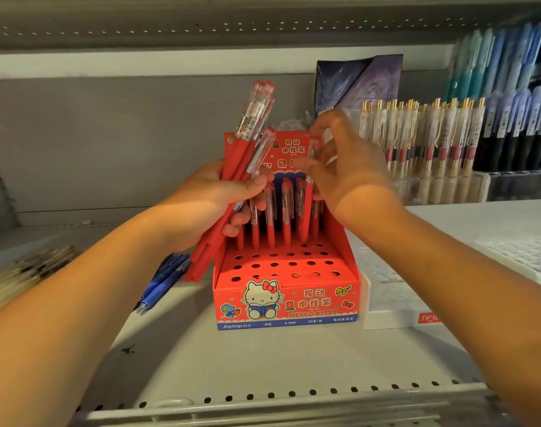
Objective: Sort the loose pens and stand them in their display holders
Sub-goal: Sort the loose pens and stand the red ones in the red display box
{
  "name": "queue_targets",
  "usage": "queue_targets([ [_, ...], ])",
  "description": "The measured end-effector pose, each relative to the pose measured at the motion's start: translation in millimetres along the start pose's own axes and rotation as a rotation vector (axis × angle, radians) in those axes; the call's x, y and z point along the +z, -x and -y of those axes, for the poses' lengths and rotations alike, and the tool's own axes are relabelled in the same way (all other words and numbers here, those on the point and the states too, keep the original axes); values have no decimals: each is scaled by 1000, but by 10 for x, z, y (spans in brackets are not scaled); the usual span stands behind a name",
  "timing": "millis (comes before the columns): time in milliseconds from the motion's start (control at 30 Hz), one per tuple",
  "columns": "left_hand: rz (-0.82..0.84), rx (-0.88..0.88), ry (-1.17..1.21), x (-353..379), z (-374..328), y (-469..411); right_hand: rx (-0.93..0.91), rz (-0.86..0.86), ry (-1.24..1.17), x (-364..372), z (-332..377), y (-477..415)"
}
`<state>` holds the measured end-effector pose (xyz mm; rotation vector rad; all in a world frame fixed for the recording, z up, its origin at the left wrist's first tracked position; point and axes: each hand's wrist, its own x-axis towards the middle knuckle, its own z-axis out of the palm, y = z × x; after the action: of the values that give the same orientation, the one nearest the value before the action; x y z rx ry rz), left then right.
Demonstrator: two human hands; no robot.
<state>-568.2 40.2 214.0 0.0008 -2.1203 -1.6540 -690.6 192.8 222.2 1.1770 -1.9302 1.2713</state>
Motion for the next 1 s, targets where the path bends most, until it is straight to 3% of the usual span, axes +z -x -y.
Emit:
queue_targets([
  [367, 8, 32, 21, 9, -17, 13, -73, 76, 158, 21, 25, 41],
  [733, 34, -20, 92, 14, 1, 8, 156, 405, 290, 51, 79, 77],
  [867, 27, -15, 129, 22, -9, 8, 131, 388, 369, 13, 91, 86],
  [1000, 7, -24, 127, 47, -17, 17, 43, 262, 359, -1, 77, 96],
])
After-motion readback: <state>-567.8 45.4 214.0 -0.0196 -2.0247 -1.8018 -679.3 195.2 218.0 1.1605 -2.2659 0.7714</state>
